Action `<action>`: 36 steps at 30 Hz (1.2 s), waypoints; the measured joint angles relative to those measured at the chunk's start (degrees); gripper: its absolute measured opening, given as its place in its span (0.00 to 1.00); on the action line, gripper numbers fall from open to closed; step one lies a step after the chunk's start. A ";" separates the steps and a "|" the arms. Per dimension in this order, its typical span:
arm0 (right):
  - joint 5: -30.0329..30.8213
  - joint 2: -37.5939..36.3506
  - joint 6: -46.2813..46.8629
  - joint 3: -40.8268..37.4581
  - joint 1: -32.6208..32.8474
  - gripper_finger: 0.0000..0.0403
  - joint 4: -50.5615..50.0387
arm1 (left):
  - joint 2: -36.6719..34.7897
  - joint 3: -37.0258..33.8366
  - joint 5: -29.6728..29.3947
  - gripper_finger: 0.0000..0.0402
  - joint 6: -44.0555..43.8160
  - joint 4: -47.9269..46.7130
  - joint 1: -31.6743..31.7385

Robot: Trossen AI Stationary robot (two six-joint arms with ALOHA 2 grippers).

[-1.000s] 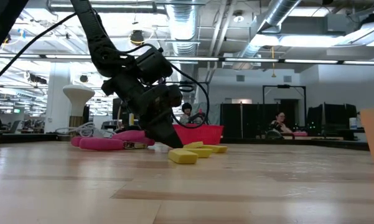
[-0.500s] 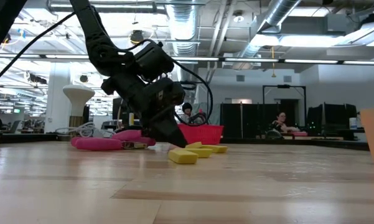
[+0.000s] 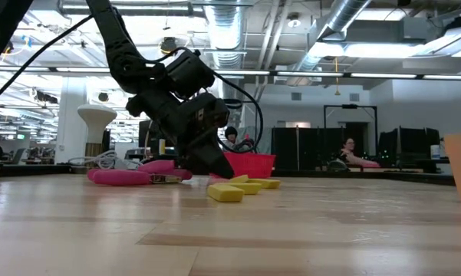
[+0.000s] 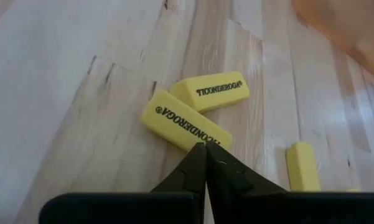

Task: Pick & Place School Supplies
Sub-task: Put the yellow eraser into the yellow bin

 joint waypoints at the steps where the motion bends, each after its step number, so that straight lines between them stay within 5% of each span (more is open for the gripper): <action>1: 0.00 0.00 -0.01 -0.01 0.00 0.31 0.00 | 0.00 0.00 0.02 0.00 0.00 0.18 0.00; 36: -1.47 0.00 -4.27 0.00 0.09 0.31 0.46 | -0.09 0.04 -2.58 0.00 -4.57 1.96 -0.11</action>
